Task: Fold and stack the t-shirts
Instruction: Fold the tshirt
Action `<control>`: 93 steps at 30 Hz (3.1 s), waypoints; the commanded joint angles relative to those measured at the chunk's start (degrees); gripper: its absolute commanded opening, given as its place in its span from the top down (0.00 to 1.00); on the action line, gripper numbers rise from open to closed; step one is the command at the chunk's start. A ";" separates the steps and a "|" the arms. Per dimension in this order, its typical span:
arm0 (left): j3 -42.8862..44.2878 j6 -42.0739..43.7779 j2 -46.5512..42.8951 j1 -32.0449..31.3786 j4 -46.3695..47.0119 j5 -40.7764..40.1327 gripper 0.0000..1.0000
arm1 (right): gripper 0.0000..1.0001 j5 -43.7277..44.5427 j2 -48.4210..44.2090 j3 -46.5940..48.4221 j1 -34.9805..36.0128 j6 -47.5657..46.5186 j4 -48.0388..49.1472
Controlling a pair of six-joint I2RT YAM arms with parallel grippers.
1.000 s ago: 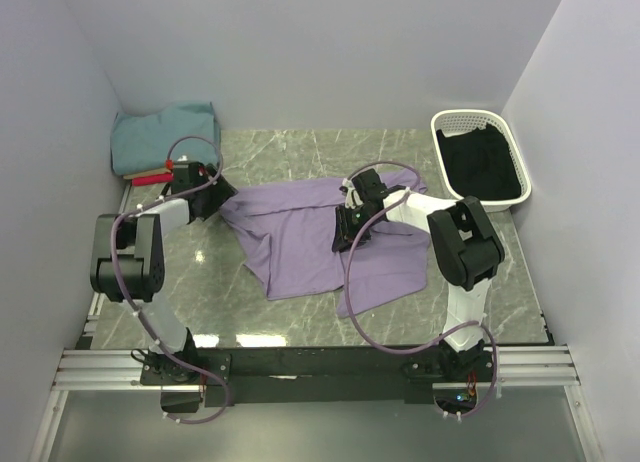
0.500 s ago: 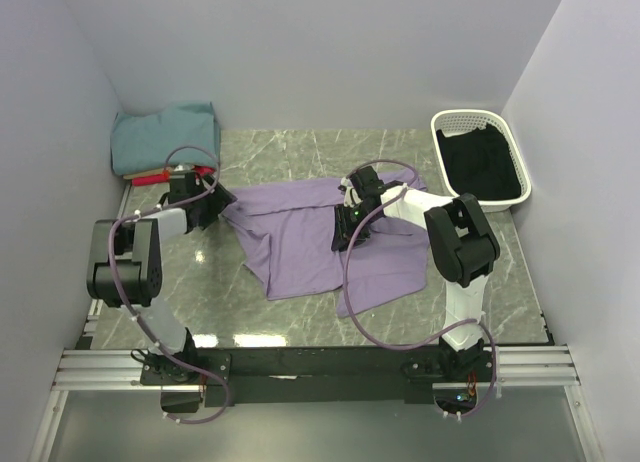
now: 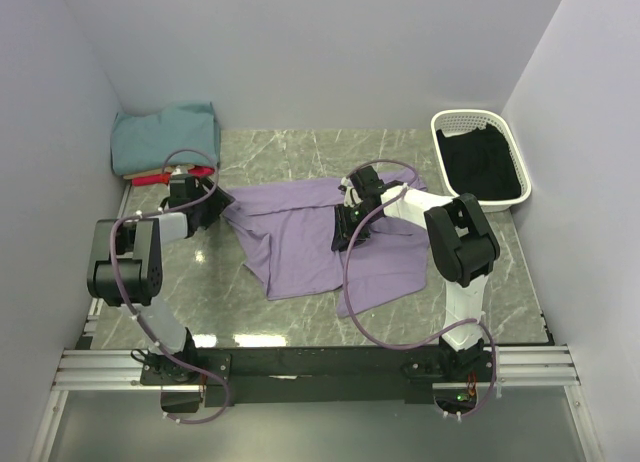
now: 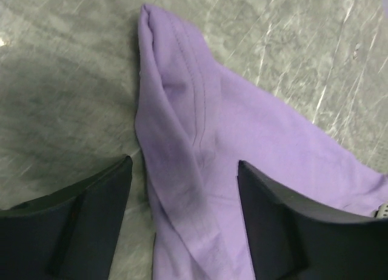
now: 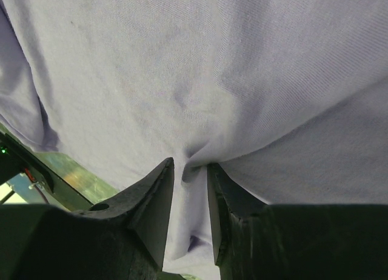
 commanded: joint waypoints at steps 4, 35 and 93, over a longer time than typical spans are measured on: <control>-1.82 -2.61 0.45 0.11 4.93 -1.11 0.45 | 0.63 9.00 4.28 -1.51 0.13 -3.17 0.15; 1.52 6.71 -9.13 3.62 -7.03 -3.14 0.41 | 0.62 16.91 7.53 -2.92 -1.46 0.35 -0.73; 23.58 17.34 6.07 4.76 -39.98 -34.32 0.78 | 0.62 25.88 7.45 -6.26 -1.54 4.74 -2.84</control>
